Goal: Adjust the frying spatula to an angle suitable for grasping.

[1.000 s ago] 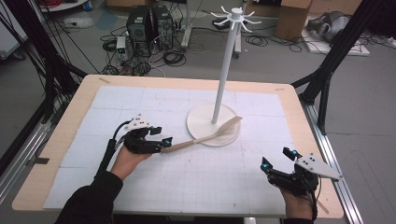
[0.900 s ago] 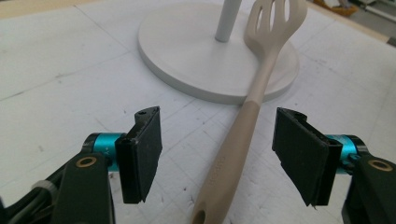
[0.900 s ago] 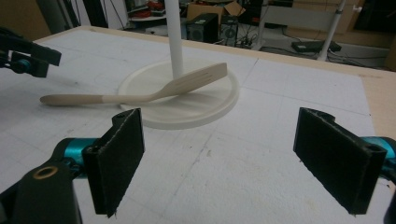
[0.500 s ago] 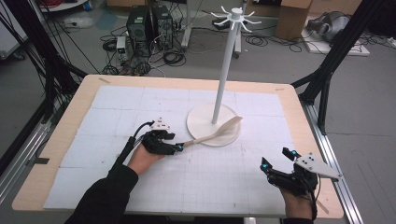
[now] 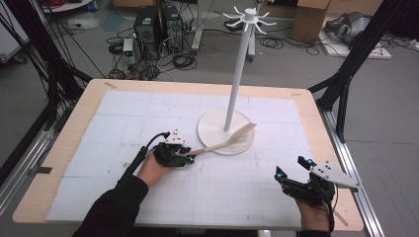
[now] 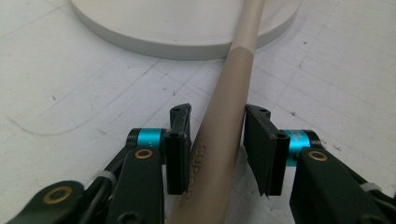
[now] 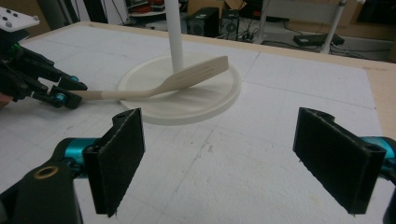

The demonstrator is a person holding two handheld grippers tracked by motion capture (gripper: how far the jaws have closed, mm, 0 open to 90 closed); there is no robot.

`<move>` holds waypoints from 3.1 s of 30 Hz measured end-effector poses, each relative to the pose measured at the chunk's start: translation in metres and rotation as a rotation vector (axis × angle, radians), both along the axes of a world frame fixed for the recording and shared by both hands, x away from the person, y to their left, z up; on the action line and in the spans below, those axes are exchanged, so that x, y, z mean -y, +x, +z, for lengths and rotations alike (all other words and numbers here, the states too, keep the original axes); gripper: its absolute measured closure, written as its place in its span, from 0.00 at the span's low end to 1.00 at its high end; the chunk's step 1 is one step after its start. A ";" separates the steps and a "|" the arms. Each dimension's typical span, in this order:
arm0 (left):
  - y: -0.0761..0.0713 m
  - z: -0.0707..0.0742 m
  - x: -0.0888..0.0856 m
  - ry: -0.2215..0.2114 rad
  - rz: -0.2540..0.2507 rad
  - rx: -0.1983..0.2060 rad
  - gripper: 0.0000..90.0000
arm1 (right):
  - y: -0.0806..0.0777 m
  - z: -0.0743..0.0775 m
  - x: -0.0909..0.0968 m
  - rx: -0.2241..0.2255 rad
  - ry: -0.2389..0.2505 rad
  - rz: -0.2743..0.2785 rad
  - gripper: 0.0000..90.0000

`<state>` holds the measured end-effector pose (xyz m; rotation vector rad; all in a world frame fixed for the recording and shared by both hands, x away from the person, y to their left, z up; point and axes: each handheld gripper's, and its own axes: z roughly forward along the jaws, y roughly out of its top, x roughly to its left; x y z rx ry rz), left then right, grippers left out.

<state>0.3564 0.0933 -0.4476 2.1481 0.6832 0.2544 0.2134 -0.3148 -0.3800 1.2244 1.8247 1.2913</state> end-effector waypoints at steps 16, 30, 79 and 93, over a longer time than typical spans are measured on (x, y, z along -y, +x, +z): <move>-0.015 0.011 0.000 -0.004 -0.135 0.015 0.77 | -0.001 0.000 0.001 0.000 0.003 -0.013 0.17; -0.037 0.019 -0.008 -0.058 -0.189 0.058 0.78 | -0.001 0.000 0.001 -0.008 0.012 -0.021 0.17; -0.085 -0.001 -0.038 -0.052 -0.281 0.009 0.77 | 0.002 -0.003 -0.004 -0.040 0.007 -0.001 0.17; -0.081 0.017 -0.061 -0.185 -0.095 -0.019 0.44 | 0.014 -0.012 -0.012 -0.089 -0.026 0.054 0.26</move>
